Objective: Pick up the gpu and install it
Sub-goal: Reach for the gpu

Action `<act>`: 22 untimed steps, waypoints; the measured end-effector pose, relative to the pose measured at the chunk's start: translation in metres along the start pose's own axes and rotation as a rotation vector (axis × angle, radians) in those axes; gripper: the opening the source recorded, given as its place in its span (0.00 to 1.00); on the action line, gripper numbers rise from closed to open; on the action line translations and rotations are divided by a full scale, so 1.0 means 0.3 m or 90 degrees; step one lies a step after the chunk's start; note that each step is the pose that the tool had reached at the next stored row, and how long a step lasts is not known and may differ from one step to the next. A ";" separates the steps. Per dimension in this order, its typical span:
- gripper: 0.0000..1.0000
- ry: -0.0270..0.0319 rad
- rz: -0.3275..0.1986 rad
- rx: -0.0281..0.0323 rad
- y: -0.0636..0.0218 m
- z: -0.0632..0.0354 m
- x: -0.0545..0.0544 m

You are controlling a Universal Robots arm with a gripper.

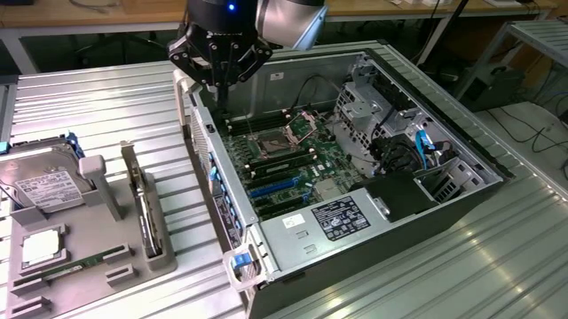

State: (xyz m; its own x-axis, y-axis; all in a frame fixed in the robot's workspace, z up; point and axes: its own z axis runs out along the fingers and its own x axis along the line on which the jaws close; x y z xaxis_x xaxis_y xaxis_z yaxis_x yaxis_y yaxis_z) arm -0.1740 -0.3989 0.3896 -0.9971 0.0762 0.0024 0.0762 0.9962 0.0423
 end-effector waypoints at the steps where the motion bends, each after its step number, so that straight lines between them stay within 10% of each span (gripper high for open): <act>1: 0.11 0.0014 0.000 0.0001 0.000 0.001 0.002; 12: 0.11 0.0236 0.001 0.0042 -0.005 0.011 0.038; 22: 0.11 0.0247 0.001 0.0076 -0.012 0.011 0.054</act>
State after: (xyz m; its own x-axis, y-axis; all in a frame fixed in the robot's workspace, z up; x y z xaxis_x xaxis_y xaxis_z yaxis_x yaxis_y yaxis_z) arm -0.1905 -0.4013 0.3862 -0.9962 0.0764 0.0413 0.0777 0.9965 0.0303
